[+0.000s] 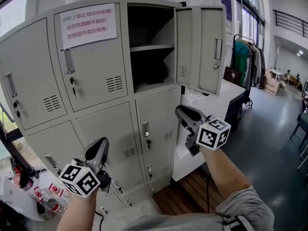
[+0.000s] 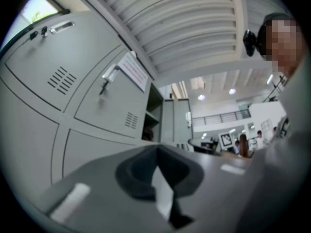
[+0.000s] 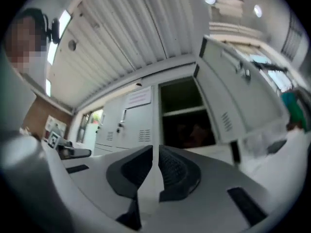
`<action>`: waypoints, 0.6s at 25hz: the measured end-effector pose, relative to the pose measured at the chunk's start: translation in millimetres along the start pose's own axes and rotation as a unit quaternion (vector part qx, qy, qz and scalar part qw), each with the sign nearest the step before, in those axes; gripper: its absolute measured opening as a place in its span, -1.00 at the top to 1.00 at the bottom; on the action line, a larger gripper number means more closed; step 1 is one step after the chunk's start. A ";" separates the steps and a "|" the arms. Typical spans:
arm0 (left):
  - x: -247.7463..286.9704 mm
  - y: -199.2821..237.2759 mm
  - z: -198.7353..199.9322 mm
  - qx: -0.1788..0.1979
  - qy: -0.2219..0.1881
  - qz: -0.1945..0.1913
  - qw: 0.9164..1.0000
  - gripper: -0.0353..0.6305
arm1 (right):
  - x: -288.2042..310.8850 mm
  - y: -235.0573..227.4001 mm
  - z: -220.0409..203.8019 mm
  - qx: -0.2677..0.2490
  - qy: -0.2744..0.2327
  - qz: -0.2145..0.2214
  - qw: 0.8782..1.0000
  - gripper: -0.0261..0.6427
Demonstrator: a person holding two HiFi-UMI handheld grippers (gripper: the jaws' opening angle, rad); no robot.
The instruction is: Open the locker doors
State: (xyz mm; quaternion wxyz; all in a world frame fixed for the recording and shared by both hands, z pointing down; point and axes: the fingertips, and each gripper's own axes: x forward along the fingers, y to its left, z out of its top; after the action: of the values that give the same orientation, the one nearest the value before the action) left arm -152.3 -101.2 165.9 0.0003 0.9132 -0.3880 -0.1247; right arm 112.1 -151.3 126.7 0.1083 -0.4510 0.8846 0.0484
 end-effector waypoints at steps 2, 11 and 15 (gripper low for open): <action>-13.4 0.4 -10.3 0.008 -0.002 0.003 1.000 0.88 | 11.2 51.1 -52.6 0.059 0.011 0.059 0.996 0.81; -57.5 18.1 -44.4 -0.021 0.011 0.042 0.999 0.88 | 26.7 133.5 -131.9 0.100 0.056 0.147 0.983 0.81; -69.4 28.3 -44.7 -0.021 0.007 0.060 0.998 0.88 | 29.8 135.4 -132.4 0.102 0.058 0.155 0.981 0.81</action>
State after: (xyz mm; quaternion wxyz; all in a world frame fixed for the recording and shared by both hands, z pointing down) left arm -208.5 -76.1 227.8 0.0298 0.8889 -0.4392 -0.1264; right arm -34.0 -119.4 246.8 0.0935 -0.2975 0.9487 -0.0525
